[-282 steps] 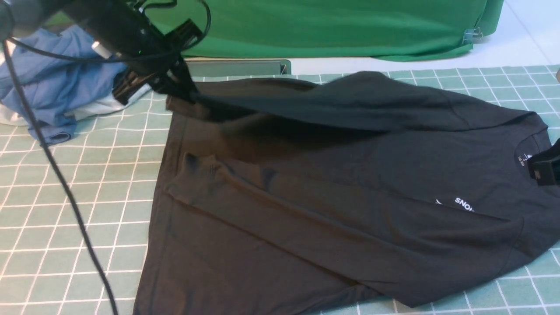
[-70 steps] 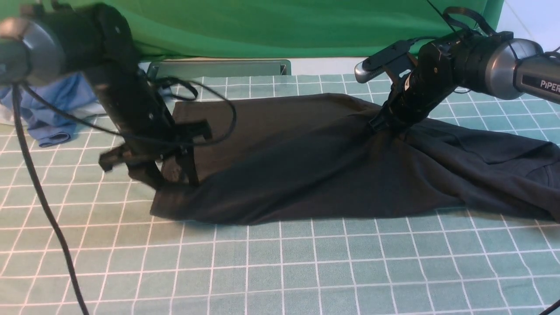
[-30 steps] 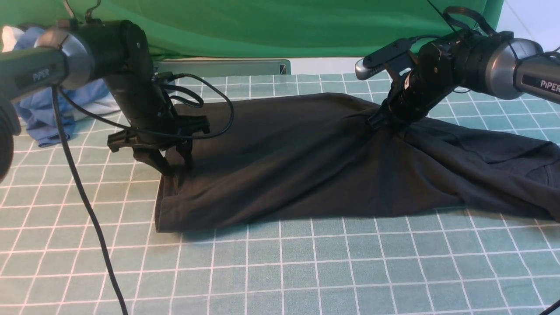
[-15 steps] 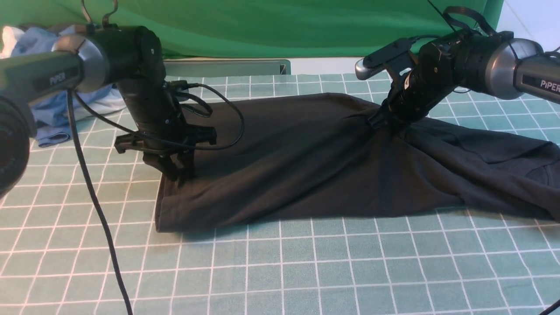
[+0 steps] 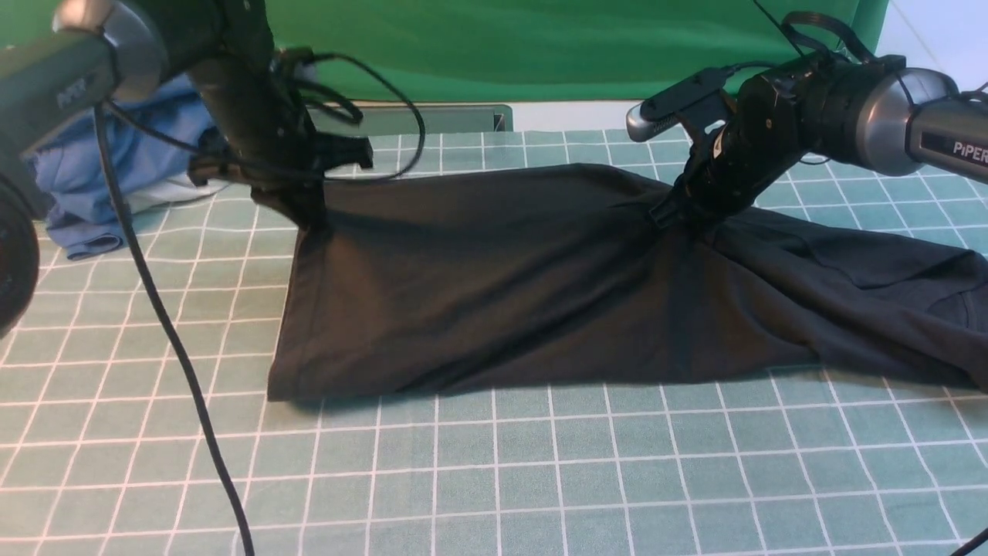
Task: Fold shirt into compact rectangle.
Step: 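Fold the black garment in half by bringing its near edge over to the far edge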
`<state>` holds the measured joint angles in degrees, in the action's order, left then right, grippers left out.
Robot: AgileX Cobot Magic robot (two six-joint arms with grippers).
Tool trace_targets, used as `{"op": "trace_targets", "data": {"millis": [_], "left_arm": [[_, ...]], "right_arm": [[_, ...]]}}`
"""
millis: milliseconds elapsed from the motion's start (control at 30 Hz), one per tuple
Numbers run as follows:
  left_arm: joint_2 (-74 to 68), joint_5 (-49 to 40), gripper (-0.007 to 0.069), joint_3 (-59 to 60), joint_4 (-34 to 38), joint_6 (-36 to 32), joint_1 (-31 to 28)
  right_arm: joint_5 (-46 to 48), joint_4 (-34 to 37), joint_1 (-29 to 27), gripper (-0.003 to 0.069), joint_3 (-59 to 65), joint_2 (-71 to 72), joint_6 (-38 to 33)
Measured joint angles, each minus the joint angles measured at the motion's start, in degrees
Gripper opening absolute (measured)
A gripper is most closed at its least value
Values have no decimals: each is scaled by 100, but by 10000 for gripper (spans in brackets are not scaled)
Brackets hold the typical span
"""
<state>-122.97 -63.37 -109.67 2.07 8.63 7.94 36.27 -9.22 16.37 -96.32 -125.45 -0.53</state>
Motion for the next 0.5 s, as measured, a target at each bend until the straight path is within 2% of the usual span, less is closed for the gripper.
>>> {"op": "trace_targets", "data": {"millis": [267, 500], "left_arm": [[-49, 636, 20, -389, 481, 34, -435], [-369, 1442, 20, -394, 764, -12, -518]], "right_arm": [[93, 6, 0, 74, -342, -4, -11], [73, 6, 0, 74, -894, -17, -11]]}}
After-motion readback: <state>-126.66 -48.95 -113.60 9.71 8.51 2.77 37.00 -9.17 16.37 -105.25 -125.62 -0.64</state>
